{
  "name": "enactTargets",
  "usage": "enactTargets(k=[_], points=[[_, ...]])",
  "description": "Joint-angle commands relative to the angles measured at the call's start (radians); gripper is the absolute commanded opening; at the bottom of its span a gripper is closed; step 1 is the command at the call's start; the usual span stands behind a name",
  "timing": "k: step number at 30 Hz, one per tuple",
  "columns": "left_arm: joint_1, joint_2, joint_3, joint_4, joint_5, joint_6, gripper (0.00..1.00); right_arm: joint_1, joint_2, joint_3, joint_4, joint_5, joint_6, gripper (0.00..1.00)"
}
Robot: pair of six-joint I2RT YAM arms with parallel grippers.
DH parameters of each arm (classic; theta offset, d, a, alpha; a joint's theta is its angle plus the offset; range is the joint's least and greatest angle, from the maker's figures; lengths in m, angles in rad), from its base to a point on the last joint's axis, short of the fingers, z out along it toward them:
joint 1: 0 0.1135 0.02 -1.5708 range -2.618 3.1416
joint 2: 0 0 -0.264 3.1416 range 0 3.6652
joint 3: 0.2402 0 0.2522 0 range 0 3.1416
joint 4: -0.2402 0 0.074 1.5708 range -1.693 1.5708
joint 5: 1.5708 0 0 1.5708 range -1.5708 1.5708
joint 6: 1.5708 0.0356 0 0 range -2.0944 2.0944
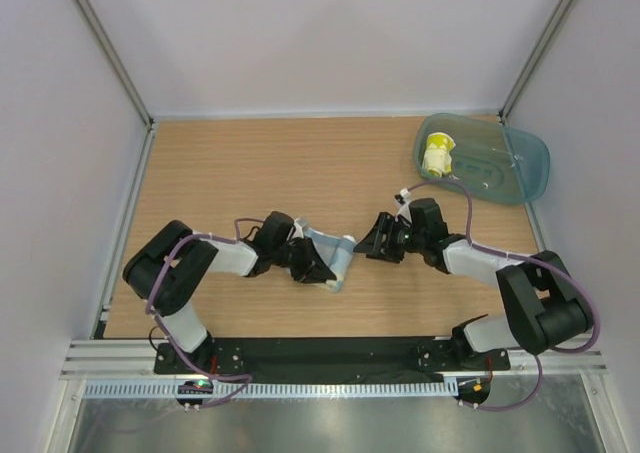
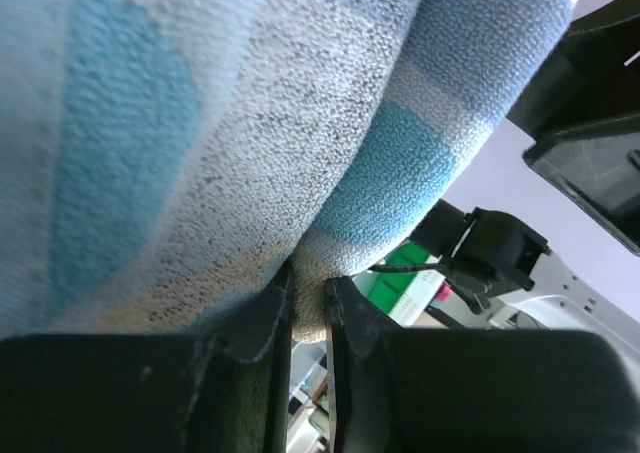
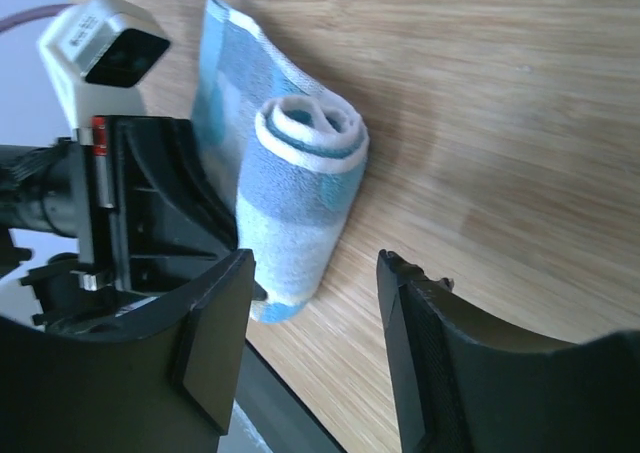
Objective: Roll the towels
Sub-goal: Roll the towel
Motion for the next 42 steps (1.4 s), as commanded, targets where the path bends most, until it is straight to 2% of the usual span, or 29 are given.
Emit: enactTargets(k=[1, 2, 4, 10, 21, 24, 34, 37, 42], points=[[0.037, 0.047, -0.012, 0.046, 0.040, -0.045, 0.00, 0.007, 0.045, -0.033, 0.240, -0.081, 0.067, 0.60], [0.041, 0.056, -0.006, 0.023, 0.041, -0.035, 0.00, 0.012, 0.055, -0.041, 0.289, -0.086, 0.072, 0.64], [0.060, 0.074, -0.004, 0.005, 0.057, -0.030, 0.00, 0.015, 0.092, -0.048, 0.316, -0.081, 0.075, 0.66], [0.089, 0.097, 0.016, -0.100, 0.057, 0.020, 0.00, 0.029, 0.189, -0.045, 0.380, -0.072, 0.075, 0.67], [0.104, 0.146, 0.029, -0.106, 0.086, 0.034, 0.00, 0.096, 0.278, -0.007, 0.452, -0.046, 0.089, 0.65], [0.104, 0.134, 0.034, -0.126, 0.083, 0.050, 0.00, 0.114, 0.295, 0.002, 0.452, -0.037, 0.092, 0.61], [0.104, 0.105, 0.052, -0.209, 0.055, 0.106, 0.02, 0.157, 0.312, 0.028, 0.452, -0.018, 0.106, 0.38], [0.103, 0.062, 0.068, -0.267, -0.001, 0.158, 0.08, 0.157, 0.305, 0.039, 0.414, -0.009, 0.104, 0.34], [0.070, -0.047, 0.163, -0.555, -0.178, 0.292, 0.22, 0.159, 0.290, 0.074, 0.322, 0.014, 0.091, 0.33]])
